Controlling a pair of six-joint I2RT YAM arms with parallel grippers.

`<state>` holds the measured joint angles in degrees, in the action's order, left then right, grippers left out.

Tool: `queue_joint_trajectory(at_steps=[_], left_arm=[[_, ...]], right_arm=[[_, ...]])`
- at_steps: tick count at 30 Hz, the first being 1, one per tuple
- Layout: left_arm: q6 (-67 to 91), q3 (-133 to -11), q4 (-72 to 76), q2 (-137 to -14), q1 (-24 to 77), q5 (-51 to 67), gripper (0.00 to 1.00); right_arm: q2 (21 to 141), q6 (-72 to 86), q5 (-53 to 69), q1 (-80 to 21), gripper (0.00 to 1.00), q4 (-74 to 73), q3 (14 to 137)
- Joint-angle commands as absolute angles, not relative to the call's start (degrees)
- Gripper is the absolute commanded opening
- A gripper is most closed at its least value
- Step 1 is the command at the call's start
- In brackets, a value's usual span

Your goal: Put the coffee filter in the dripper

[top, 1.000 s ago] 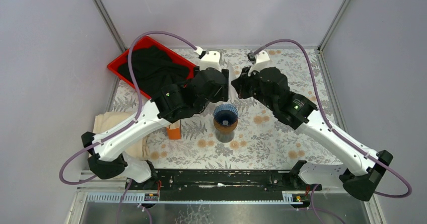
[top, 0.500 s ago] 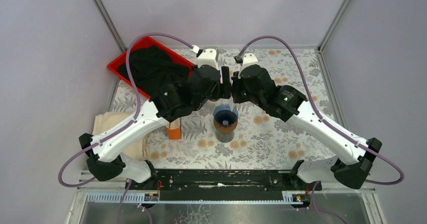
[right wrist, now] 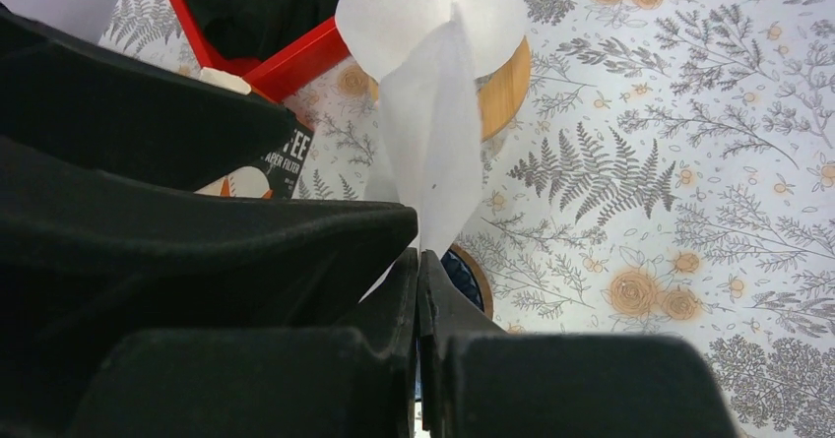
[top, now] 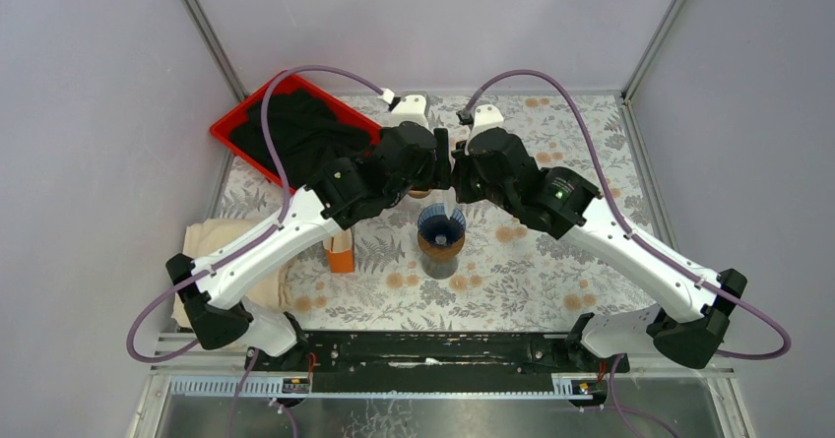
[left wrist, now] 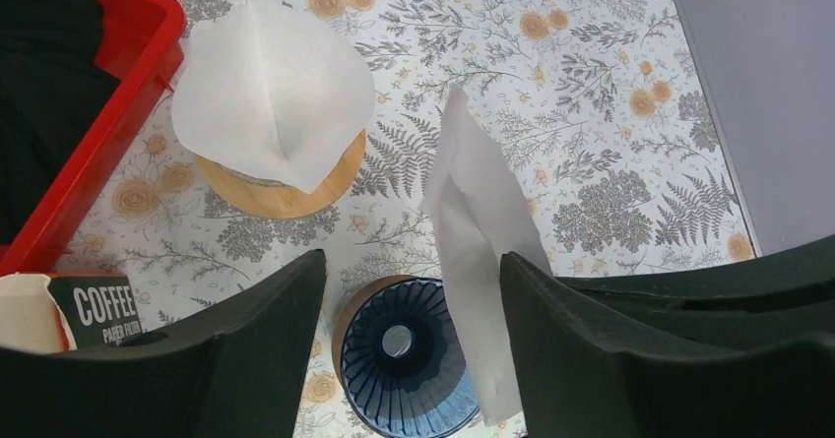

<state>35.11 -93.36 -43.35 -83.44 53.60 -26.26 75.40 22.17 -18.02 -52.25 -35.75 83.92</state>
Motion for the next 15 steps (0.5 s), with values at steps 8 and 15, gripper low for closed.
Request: queue_joint_trajectory(at_steps=[8,15], left_arm=[[36.2,-93.0,-44.2,-84.5,53.0,-27.1,0.65],[36.2,-92.6,-44.9,-84.7,53.0,-25.9,0.66]], right_arm=[[75.9,22.7,-22.1,-52.9,0.01,-36.9,87.9],[76.6,23.1,-22.5,-52.9,0.01,-37.6,88.9]])
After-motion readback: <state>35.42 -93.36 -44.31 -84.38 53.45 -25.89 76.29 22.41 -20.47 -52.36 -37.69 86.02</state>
